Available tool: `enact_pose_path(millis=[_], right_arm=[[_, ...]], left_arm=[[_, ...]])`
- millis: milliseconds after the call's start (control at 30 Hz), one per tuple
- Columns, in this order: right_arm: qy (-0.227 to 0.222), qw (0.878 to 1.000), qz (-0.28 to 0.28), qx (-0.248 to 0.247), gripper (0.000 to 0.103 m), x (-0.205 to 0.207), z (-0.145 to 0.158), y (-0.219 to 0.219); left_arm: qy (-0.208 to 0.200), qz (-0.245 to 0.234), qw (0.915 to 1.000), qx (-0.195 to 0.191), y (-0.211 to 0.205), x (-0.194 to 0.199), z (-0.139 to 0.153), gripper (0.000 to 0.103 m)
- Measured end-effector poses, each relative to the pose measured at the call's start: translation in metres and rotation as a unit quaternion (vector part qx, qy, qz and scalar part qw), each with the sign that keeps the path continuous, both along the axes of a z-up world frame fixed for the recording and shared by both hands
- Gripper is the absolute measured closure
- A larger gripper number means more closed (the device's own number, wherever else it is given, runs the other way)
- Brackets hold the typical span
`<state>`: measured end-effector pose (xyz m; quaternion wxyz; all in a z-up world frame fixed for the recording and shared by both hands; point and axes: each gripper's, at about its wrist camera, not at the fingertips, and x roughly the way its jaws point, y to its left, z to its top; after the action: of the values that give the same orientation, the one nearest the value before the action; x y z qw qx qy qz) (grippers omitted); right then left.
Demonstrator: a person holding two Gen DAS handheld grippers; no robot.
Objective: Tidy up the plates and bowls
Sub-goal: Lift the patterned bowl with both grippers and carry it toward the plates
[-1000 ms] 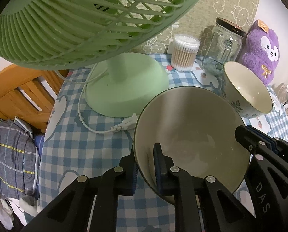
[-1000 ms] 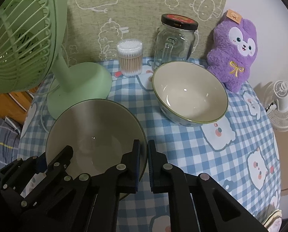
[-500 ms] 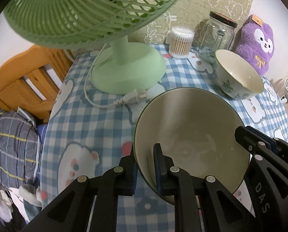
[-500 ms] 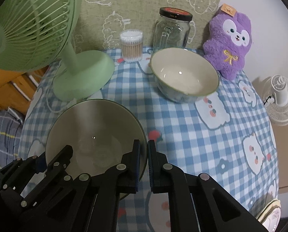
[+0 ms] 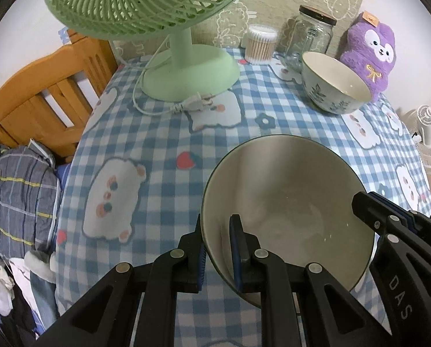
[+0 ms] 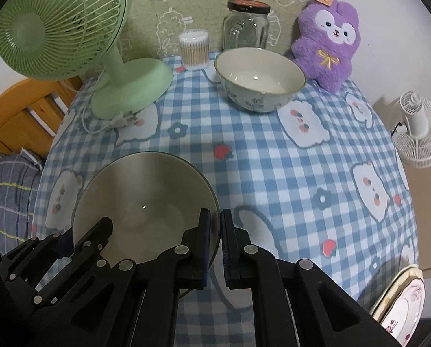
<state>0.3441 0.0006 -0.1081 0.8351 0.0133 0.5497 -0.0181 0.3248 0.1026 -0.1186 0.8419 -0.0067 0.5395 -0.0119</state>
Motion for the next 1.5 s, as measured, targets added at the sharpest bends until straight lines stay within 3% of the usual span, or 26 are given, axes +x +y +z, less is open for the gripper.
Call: enact_pose_path(millis=[533,733,967,1067,1500], right_arm=[[-0.016,1.0,0.001,-0.006,0.091,0.011,-0.003,-0.002],[0.003,1.0,-0.004,0.011,0.085,0.015,-0.009,-0.007],[0.002,1.0,0.015,-0.009,0.085,0.016,-0.011,-0.001],[0.009,1.0,0.014,0.007,0.087,0.014,-0.009,-0.005],[-0.007,1.0,0.002,0.021,0.087,-0.01,0.021,-0.017]], left_arm=[[-0.017,-0.01,0.9998,-0.001,-0.001,0.007,0.002,0.088],[0.003,-0.018,0.9998,-0.002,0.0,0.008,-0.007,0.088],[0.001,-0.022,0.9998,0.002,-0.003,0.008,-0.006,0.091],[0.009,-0.011,0.9999,-0.009,0.0,0.008,-0.006,0.091],[-0.014,-0.014,0.9998,-0.006,-0.008,-0.013,0.026,0.092]])
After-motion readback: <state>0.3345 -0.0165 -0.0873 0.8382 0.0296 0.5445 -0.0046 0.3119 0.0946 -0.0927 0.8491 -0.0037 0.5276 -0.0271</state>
